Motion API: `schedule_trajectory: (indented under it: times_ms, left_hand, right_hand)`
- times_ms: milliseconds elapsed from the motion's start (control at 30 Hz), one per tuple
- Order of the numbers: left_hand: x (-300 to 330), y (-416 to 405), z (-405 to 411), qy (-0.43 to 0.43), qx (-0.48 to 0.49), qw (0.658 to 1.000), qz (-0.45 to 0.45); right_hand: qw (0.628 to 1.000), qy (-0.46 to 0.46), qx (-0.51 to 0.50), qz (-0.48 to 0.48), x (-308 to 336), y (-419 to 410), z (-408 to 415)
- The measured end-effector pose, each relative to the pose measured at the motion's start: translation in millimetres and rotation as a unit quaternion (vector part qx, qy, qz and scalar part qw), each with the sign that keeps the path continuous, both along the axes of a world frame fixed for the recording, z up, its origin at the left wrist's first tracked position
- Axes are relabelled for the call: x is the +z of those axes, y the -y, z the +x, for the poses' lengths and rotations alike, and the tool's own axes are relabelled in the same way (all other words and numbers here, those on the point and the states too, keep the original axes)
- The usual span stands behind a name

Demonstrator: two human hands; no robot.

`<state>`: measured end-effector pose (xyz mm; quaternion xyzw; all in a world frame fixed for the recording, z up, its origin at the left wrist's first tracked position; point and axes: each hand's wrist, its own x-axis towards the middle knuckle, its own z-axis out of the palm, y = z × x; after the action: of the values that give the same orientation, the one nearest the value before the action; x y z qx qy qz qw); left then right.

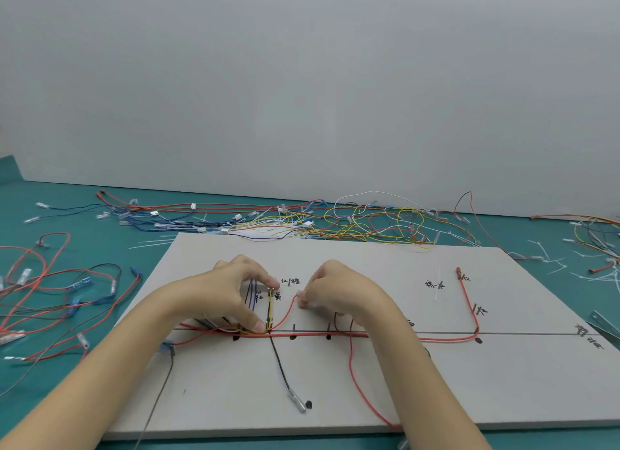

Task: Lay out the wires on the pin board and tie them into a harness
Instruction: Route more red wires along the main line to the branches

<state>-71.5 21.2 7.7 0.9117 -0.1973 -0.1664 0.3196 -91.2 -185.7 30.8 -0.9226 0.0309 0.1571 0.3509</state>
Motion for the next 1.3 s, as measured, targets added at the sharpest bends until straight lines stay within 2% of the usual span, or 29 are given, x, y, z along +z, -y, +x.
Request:
schedule_trajectory:
  times_ms: [267, 433, 533, 600, 767, 900, 1133, 1300]
  left_hand:
    - [0.2, 1.4, 0.2, -0.014, -0.003, 1.000, -0.014]
    - [-2.3, -1.7, 1.6, -0.049, 0.024, 0.998, -0.035]
    - [-3.8, -2.2, 1.5, -0.055, 0.030, 0.997, -0.046]
    - [-3.3, -1.3, 0.4, -0.052, 0.030, 0.997, -0.056]
    - [-2.2, 0.0, -0.5, -0.044, 0.028, 0.997, -0.056]
    - [-1.1, 0.2, -0.8, -0.050, 0.035, 0.996, -0.061]
    - [-2.8, -2.6, -1.5, -0.091, 0.041, 0.991, -0.091]
    - [2.6, 3.6, -0.5, -0.016, 0.004, 1.000, -0.025]
  right_hand:
    - [0.983, -0.016, 0.045, -0.178, 31.2, -36.7, 17.2]
    - [0.973, -0.104, 0.147, -0.142, 38.1, -54.5, 34.0]
    - [0.982, -0.155, 0.095, -0.061, 33.1, -50.9, 37.5]
    - [0.985, -0.156, 0.070, -0.030, 29.7, -47.1, 37.2]
    - [0.994, -0.099, 0.040, -0.028, 29.7, -50.6, 32.4]
    - [0.992, -0.049, 0.062, -0.098, 31.0, -55.8, 29.9]
    - [0.977, 0.137, 0.056, -0.152, 22.1, -75.2, 11.1]
    - [0.953, 0.187, 0.108, -0.213, 18.3, -97.1, -1.7]
